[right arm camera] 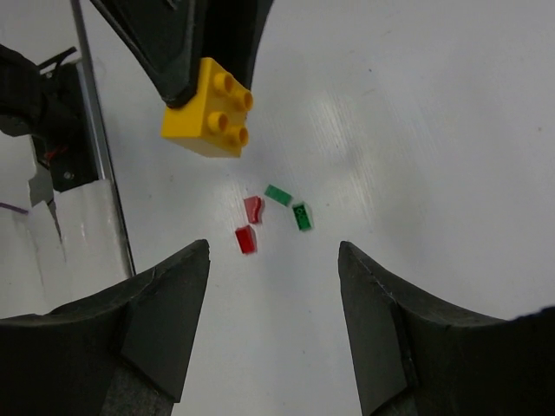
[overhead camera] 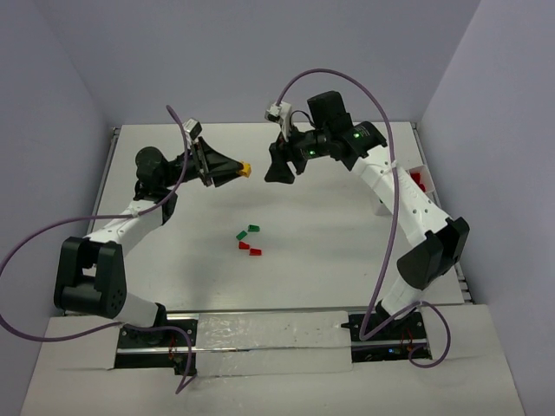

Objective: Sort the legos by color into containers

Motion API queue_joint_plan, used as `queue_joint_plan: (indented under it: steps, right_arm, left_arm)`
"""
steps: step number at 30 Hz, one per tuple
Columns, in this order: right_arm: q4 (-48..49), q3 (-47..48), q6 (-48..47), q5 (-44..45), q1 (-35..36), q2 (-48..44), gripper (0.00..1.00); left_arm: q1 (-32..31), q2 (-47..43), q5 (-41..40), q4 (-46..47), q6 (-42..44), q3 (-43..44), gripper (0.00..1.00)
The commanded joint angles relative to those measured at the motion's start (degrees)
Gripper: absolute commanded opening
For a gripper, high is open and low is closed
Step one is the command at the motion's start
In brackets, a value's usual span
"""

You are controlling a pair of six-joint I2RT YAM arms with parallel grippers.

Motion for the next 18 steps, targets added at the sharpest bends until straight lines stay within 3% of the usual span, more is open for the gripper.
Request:
queue_joint_plan:
  steps: [1,5,13,18]
  right_arm:
    - [9.56,-2.1,5.51,-2.48,1.8,-5.0,0.69]
    - [15.06,-2.34,10.35,0.39,3.76,-4.82,0.72]
    - [15.58,1.91,11.19,3.91,7.86,-0.66,0.73]
    - [14.61,4.18,10.46,7.43,9.54,1.04,0.66]
  left_arm:
    - [0.19,0.69,-1.68,10.07,-11.56,-0.37,0.0]
    - [0.19,0.91,-1.83,8.6,-12.86,-0.05,0.0]
    - [0.12,-0.56,-1.48,2.82,-10.92,1.62,0.0]
    - [0.07,-1.38,-1.98,3.91,-11.36,0.83,0.0]
